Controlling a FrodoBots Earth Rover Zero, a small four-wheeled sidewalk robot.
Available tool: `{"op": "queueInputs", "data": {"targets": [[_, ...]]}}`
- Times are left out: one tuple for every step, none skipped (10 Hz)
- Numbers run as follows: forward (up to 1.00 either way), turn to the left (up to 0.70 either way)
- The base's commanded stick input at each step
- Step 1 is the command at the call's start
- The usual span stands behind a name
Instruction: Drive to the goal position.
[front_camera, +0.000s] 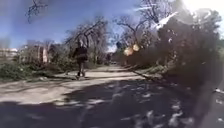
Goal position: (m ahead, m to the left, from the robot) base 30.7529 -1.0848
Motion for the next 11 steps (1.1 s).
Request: {"op": "queueInputs", "data": {"targets": [[1.00, 0.00], [1.00, 0.00], [1.00, 0.00], [1.00, 0.00], [1.00, 0.00], [1.00, 0.00], [1.00, 0.00], [1.00, -0.38], [1.00, -0.40], [1.00, -0.40], [1.00, -0.36]]}}
